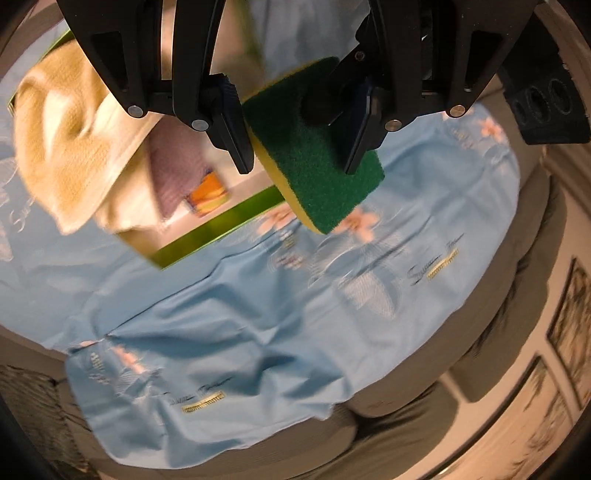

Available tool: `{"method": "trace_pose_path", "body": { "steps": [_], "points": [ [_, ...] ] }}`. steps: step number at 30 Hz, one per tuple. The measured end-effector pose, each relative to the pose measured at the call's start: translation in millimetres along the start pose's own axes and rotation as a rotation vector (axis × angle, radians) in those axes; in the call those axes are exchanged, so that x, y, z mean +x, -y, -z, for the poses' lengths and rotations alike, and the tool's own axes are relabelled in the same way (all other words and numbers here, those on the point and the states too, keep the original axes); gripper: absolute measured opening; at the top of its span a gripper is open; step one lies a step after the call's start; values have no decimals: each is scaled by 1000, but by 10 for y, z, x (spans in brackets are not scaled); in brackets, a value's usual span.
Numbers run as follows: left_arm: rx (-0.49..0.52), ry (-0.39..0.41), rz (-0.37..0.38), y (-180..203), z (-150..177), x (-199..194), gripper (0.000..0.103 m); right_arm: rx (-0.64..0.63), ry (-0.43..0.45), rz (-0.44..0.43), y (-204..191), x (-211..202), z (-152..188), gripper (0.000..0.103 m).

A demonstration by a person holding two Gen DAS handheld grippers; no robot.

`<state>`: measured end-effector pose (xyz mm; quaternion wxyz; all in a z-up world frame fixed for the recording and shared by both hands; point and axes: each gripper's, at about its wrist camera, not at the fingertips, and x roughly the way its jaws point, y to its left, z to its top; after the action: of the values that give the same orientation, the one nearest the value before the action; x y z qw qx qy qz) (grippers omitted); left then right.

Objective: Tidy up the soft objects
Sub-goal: 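Carry the sponge with the right tool into the box and release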

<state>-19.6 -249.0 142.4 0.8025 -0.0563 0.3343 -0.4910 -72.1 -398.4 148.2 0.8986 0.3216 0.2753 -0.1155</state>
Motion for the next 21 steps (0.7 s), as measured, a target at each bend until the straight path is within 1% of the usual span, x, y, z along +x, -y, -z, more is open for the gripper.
{"method": "trace_pose_path", "body": {
  "steps": [2, 3, 6, 9, 11, 15, 16, 19, 21],
  "points": [
    [31, -30, -3, 68, -83, 196, 39, 5, 3, 20, 115, 51, -102, 51],
    [39, -47, 8, 81, -102, 296, 39, 19, 3, 30, 201, 91, -147, 51],
    [23, -132, 32, 90, -100, 634, 39, 101, -32, 71, 517, 224, -204, 51],
    [6, -184, 39, 86, -40, 853, 38, 140, -58, 114, 700, 329, -204, 51],
    [-1, -197, 43, 79, -7, 919, 38, 147, -62, 141, 762, 367, -196, 51],
    [30, -198, 20, 113, 14, 938, 39, 155, -53, 164, 795, 388, -173, 51],
    [32, -202, 15, 106, 10, 949, 41, 163, -54, 168, 809, 405, -167, 51],
    [33, -203, 0, 84, 12, 985, 41, 175, -55, 158, 834, 426, -147, 51],
    [39, -195, -4, 93, 19, 967, 42, 171, -48, 171, 833, 413, -137, 51]
  ]
}}
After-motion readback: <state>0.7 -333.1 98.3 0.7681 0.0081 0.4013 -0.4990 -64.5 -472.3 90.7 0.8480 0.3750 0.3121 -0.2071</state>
